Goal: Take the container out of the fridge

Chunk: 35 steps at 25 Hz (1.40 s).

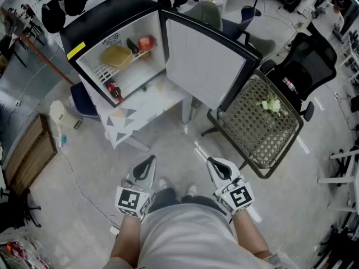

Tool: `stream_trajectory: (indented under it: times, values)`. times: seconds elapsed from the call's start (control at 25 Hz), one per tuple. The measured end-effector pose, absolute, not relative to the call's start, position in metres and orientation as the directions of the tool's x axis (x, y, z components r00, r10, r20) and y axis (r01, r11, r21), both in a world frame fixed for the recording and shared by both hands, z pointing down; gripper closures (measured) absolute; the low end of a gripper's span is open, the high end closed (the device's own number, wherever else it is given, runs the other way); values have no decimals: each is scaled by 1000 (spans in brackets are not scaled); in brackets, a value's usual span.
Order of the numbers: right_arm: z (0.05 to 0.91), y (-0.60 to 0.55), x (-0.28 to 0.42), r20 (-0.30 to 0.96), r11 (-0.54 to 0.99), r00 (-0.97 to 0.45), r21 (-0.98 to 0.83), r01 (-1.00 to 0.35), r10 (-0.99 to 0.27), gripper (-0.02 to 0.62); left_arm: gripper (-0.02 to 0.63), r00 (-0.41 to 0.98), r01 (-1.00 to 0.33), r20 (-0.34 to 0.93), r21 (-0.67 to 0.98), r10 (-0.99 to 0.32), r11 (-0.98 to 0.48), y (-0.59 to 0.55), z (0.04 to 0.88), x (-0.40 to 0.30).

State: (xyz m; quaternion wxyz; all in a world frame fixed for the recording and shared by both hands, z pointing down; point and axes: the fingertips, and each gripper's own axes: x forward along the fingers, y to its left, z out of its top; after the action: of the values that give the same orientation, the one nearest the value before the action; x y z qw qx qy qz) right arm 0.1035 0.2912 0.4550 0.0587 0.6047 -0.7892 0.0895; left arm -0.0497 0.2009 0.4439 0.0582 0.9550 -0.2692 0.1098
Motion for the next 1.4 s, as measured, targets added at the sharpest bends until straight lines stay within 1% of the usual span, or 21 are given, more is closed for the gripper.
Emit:
stream_trajectory:
  times: [0.2, 0.36, 0.52, 0.68, 0.88, 1.12, 1.4]
  values:
    - [454, 276, 77, 211, 236, -243, -57, -970, -947, 592, 598, 856, -485, 251, 88, -452, -870, 187, 450, -74]
    - [449, 255, 55, 217, 238, -240, -34, -971, -946, 591, 598, 876, -461, 218, 117, -430, -880, 171, 445, -90]
    - [441, 225, 33, 195, 228, -228, -21, -973, -954, 592, 598, 890, -438, 192, 118, -413, -891, 148, 443, -110]
    - [436, 195, 10, 186, 227, -223, 3, -974, -957, 592, 598, 899, -430, 167, 150, -406, -890, 121, 445, -135]
    - [441, 167, -9, 210, 251, -241, 23, -968, -947, 592, 598, 892, -446, 167, 170, -420, -879, 97, 451, -154]
    - [452, 132, 1, 206, 268, -262, -1, -963, -943, 592, 598, 881, -462, 200, 174, -428, -870, 71, 464, -146]
    - [458, 74, 58, 192, 315, -313, -22, -949, -930, 592, 598, 854, -506, 222, 148, -470, -849, 20, 464, -94]
